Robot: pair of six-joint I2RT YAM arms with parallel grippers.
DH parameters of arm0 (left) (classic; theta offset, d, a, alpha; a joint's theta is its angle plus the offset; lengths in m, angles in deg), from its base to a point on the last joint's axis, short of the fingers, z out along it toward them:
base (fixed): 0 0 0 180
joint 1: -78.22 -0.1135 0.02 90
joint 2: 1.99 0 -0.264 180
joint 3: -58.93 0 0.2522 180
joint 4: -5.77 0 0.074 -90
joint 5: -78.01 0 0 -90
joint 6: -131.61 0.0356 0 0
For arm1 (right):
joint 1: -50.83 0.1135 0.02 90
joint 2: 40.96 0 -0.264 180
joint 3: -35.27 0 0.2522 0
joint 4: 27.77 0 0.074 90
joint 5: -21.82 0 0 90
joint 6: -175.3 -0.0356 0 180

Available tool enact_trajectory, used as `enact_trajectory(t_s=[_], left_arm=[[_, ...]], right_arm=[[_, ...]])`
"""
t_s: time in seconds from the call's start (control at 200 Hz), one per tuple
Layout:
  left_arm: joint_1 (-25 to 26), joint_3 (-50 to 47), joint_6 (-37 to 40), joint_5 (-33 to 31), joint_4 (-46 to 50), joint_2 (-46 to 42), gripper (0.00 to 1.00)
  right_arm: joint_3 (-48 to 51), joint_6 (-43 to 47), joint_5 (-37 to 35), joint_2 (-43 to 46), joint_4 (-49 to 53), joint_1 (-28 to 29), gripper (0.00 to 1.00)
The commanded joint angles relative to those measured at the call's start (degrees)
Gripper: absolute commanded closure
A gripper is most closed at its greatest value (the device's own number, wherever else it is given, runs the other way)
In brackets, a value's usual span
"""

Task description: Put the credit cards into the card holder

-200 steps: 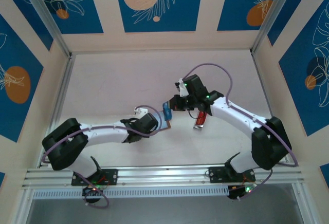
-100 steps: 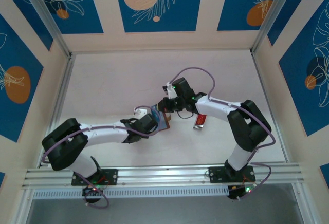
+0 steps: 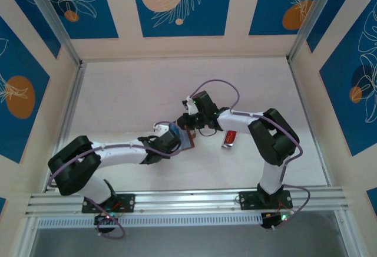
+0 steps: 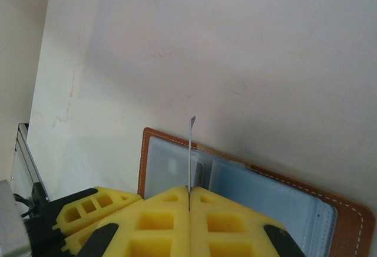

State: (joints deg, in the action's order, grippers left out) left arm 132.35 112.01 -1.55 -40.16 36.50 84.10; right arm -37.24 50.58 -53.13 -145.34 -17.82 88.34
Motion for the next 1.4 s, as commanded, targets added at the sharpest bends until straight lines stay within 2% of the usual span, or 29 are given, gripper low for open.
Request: enact_trajectory(t_s=[0.0,1.06,1.396], left_arm=[[-0.4,-0.8,-1.1,-0.3,1.7,1.0,0.90],[-0.5,-0.8,-1.1,-0.4,1.7,1.3,0.90],[-0.5,-1.2,-1.1,-0.4,1.6,1.0,0.90]], right_arm=[[-0.3,-0.4,0.4,-0.8,-1.8,0.5,1.00],[8.8,-2.2,2.1,-1.4,-7.8,2.5,1.00],[7.2,0.0,3.6,-3.4,-5.9,3.0,1.00]])
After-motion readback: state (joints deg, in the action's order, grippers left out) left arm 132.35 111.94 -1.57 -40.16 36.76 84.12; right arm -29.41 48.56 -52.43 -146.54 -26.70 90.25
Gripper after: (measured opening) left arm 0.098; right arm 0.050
